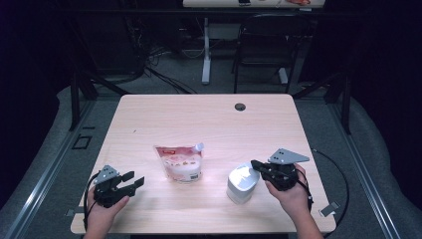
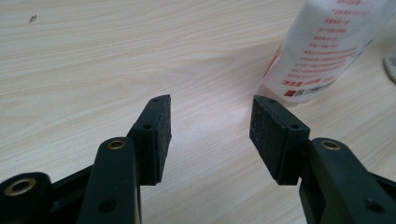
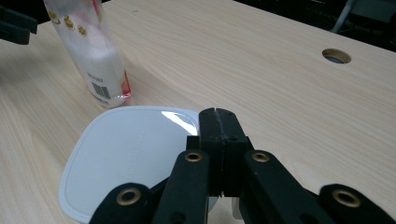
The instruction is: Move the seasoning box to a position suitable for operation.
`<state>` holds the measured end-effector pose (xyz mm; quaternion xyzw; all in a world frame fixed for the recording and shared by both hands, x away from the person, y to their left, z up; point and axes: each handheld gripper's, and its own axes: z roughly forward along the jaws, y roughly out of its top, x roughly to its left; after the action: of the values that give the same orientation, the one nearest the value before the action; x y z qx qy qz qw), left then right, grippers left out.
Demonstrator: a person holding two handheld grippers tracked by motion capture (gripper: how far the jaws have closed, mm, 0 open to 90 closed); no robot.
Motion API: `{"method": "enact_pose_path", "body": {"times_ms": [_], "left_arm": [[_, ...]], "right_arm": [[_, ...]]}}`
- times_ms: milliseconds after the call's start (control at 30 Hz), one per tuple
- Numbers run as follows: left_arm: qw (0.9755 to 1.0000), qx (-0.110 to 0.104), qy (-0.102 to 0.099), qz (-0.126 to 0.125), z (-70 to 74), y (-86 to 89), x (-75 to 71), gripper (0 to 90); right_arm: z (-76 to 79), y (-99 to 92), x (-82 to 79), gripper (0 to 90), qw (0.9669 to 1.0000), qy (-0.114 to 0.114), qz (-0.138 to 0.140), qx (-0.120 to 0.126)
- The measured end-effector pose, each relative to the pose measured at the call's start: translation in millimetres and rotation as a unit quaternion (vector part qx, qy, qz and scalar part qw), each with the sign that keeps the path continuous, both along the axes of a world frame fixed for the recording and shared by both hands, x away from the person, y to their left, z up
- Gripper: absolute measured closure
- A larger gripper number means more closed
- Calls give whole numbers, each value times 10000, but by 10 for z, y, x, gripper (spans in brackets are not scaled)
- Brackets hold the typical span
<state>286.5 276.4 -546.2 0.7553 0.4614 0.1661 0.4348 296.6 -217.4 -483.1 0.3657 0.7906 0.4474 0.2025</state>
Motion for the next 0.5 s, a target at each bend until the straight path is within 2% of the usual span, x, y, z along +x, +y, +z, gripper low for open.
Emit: {"method": "enact_pose_path", "body": {"times_ms": [133,267,333,500], "left_arm": [[10000,-8,-36,-34,33,-13,-32,492],[9999,-39,-71,-131,75,-52,-74,506],[9997,-46,-102,-203,97,-85,-96,535],[9990,5,-117,-437,145,-212,-162,593]], "right_arm": [[-29,18,-4,900,9999,24,18,-125],[-30,7,-3,900,9999,37,32,-115],[-40,-18,6,900,10000,77,36,-4],[-47,-49,14,900,9999,116,23,63]]}}
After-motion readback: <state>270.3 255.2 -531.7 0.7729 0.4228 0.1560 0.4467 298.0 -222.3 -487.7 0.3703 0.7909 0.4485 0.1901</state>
